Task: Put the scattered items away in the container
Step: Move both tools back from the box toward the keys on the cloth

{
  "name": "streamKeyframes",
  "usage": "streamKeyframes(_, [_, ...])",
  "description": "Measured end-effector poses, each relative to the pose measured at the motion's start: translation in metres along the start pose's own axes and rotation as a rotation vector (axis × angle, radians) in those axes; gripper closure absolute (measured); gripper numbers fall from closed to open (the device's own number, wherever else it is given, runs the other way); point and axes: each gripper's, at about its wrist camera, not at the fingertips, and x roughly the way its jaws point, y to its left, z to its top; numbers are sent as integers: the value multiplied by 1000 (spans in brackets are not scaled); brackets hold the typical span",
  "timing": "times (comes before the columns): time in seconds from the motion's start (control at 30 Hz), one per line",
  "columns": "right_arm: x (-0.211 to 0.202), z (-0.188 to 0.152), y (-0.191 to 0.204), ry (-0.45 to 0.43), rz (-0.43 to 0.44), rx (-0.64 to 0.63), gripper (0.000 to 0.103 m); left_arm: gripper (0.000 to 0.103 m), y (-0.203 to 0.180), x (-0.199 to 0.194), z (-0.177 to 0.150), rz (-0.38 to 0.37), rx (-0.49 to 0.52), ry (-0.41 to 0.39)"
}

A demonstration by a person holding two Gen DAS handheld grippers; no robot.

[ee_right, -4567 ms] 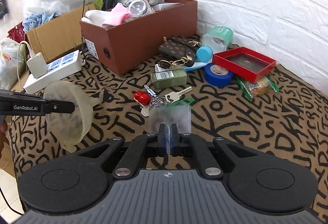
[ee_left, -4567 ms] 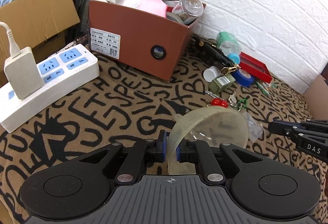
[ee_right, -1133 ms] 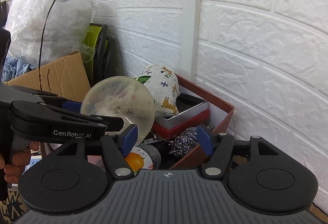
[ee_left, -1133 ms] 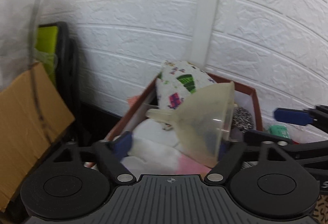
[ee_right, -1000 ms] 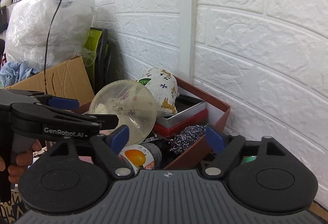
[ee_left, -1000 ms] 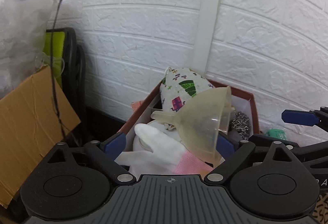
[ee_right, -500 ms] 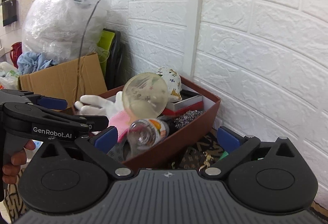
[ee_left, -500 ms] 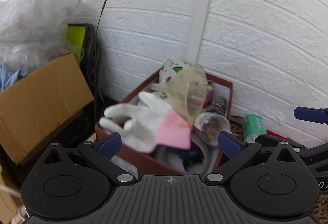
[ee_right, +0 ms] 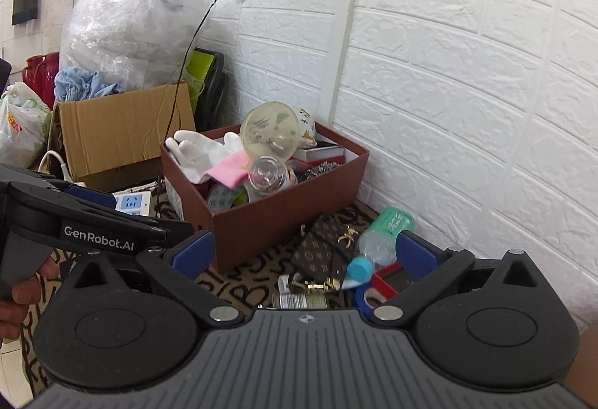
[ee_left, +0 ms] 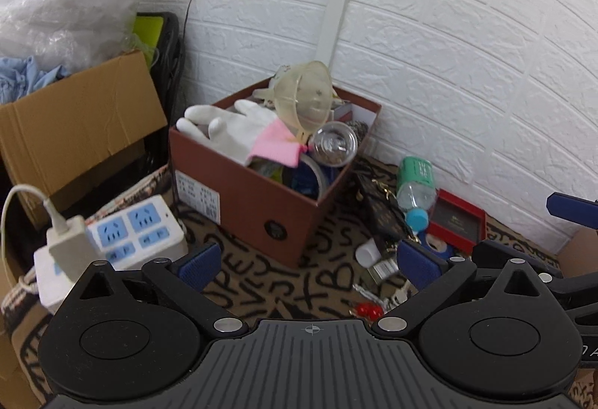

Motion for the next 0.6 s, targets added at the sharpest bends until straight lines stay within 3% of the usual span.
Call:
streamKeyframes(0.33, [-29, -41, 1, 11, -30, 53, 1, 0, -18, -11, -40, 6, 38, -22])
streamKeyframes(0.6, [-31, -75, -3, 52, -56, 111, 1, 0, -30, 5, -64, 8, 68, 26])
